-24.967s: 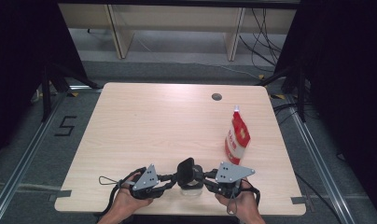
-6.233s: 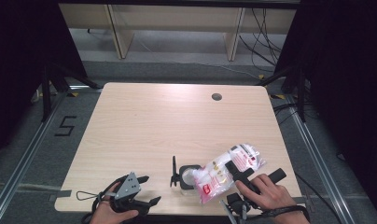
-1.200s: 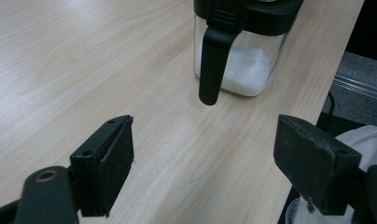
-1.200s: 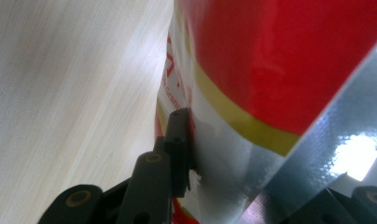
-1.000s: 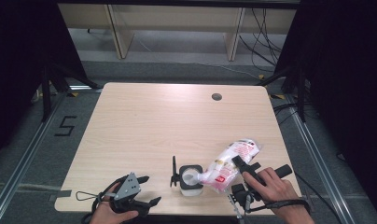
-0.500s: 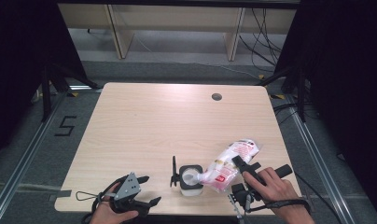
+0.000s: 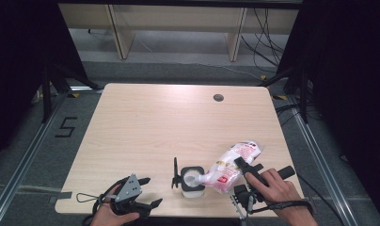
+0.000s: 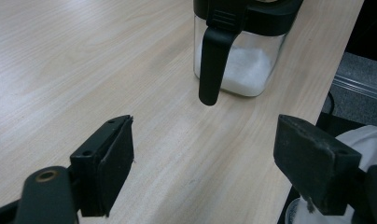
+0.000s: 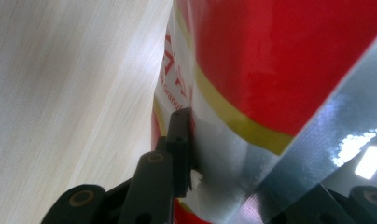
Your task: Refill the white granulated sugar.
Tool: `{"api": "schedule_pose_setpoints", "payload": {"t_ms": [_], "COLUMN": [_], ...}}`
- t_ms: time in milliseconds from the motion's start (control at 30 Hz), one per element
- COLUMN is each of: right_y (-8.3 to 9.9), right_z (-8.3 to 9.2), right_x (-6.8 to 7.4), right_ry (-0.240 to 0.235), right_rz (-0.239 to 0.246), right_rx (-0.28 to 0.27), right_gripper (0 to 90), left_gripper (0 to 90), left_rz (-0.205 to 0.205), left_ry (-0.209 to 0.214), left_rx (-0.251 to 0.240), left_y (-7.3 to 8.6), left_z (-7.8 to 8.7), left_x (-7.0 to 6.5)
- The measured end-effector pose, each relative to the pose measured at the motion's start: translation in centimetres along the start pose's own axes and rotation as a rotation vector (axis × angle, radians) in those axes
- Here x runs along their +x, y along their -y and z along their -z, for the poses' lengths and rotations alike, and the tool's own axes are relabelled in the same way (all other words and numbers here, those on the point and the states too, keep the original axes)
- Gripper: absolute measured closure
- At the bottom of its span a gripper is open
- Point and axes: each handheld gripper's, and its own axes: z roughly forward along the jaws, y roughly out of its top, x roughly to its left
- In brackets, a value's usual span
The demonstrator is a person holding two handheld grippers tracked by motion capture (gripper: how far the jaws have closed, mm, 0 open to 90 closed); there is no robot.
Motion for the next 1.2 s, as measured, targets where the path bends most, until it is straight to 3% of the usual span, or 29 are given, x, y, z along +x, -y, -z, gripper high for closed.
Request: {"api": "schedule_pose_setpoints", "payload": {"t_ms": [167,200,667,1200], "right_y": [0.07,0.04,0.07,0.27], "right_z": [-0.05,0.08,0.07,-0.01], "right_x": [0.07,-0.08,-0.23,0.07], "right_ry": [0.003,-0.021,-0.013,-0.004], "right_rz": [-0.008,0.001,0.015,-0.01], "right_rx": [-0.004,0.015,0.01,-0.002], "right_gripper": [72.8,72.9,73.5,74.2], "left_gripper": [19.8,19.8,19.8,19.8], "left_rz": [0.0,-0.001,0.006,0.0], "left_ry": [-0.002,0.0,0.001,0.01], "left_rx": [0.003,0.0,-0.005,-0.003], "left_y": [-0.01,0.0,-0.02,-0.03], "left_z": [0.03,0.0,0.01,0.01], "left_x": [-0.03,-0.01,-0.05,0.01]}}
